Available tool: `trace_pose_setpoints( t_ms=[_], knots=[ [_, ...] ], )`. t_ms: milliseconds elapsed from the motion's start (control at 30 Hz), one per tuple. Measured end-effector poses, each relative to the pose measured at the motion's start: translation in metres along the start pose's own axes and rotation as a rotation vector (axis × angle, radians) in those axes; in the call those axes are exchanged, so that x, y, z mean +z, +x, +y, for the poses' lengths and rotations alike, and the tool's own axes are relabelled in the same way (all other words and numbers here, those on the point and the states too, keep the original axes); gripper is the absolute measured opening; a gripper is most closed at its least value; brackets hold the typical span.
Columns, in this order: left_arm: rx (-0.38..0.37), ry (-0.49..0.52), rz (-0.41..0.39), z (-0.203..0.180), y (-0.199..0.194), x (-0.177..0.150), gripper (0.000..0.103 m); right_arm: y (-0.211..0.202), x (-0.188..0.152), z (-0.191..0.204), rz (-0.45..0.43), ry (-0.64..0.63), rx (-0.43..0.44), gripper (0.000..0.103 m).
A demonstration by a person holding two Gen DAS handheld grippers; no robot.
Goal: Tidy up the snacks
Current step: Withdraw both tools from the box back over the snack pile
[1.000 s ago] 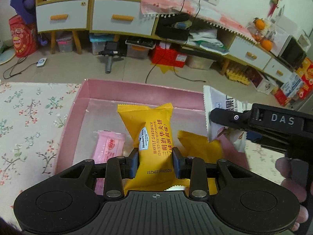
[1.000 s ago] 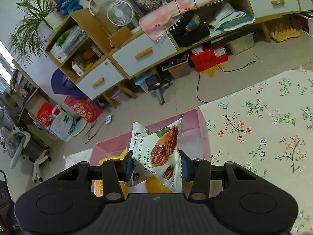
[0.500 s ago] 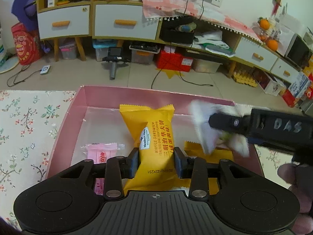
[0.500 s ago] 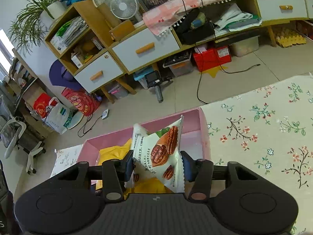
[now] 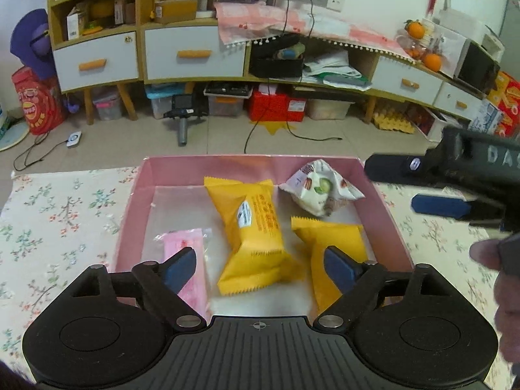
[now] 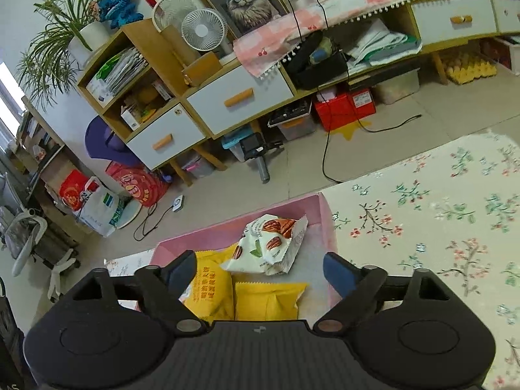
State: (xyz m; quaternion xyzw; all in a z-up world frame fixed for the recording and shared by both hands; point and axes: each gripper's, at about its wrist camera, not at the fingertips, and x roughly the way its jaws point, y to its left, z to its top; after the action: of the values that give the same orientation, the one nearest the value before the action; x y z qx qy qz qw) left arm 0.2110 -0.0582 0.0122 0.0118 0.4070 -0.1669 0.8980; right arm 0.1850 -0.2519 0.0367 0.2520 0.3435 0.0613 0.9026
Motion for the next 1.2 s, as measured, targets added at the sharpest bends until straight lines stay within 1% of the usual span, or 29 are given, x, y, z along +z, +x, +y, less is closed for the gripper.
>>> trace_pose_setpoints(
  t_ms=[100, 133, 167, 267, 533, 700, 833, 900, 967, 1033, 1200],
  knots=[
    [0.007, 0.028, 0.001, 0.004, -0.016, -0.009, 0.091, -0.013, -0.003, 0.009, 0.0, -0.016, -0.008, 0.066],
    [0.011, 0.035, 0.002, 0.006, -0.02, -0.012, 0.092, -0.017, -0.005, 0.012, 0.003, -0.026, -0.012, 0.068],
    [0.011, 0.038, 0.001, 0.008, -0.026, -0.015, 0.093, -0.021, -0.007, 0.017, 0.006, -0.039, -0.019, 0.071],
    [0.007, 0.032, 0.007, 0.015, -0.039, -0.028, 0.093, -0.032, -0.015, 0.03, 0.013, -0.089, -0.043, 0.073],
    [0.016, 0.021, 0.044, 0.031, -0.062, -0.063, 0.094, -0.054, -0.049, 0.05, 0.062, -0.2, -0.097, 0.076],
    [0.028, 0.022, 0.063, 0.039, -0.073, -0.083, 0.097, -0.066, -0.073, 0.055, 0.085, -0.245, -0.098, 0.076],
    [0.025, 0.03, 0.05, 0.044, -0.08, -0.1, 0.097, -0.076, -0.096, 0.056, 0.086, -0.287, -0.094, 0.078],
    [0.018, 0.061, 0.041, 0.045, -0.082, -0.111, 0.097, -0.08, -0.111, 0.054, 0.082, -0.319, -0.093, 0.078],
    [0.01, 0.091, 0.019, 0.046, -0.084, -0.122, 0.097, -0.082, -0.126, 0.053, 0.088, -0.361, -0.099, 0.078],
    [0.005, 0.12, -0.012, 0.048, -0.085, -0.134, 0.097, -0.086, -0.139, 0.052, 0.084, -0.402, -0.082, 0.078],
    [-0.019, 0.131, -0.042, 0.059, -0.084, -0.155, 0.097, -0.093, -0.17, 0.046, 0.076, -0.507, -0.068, 0.078]
  ],
)
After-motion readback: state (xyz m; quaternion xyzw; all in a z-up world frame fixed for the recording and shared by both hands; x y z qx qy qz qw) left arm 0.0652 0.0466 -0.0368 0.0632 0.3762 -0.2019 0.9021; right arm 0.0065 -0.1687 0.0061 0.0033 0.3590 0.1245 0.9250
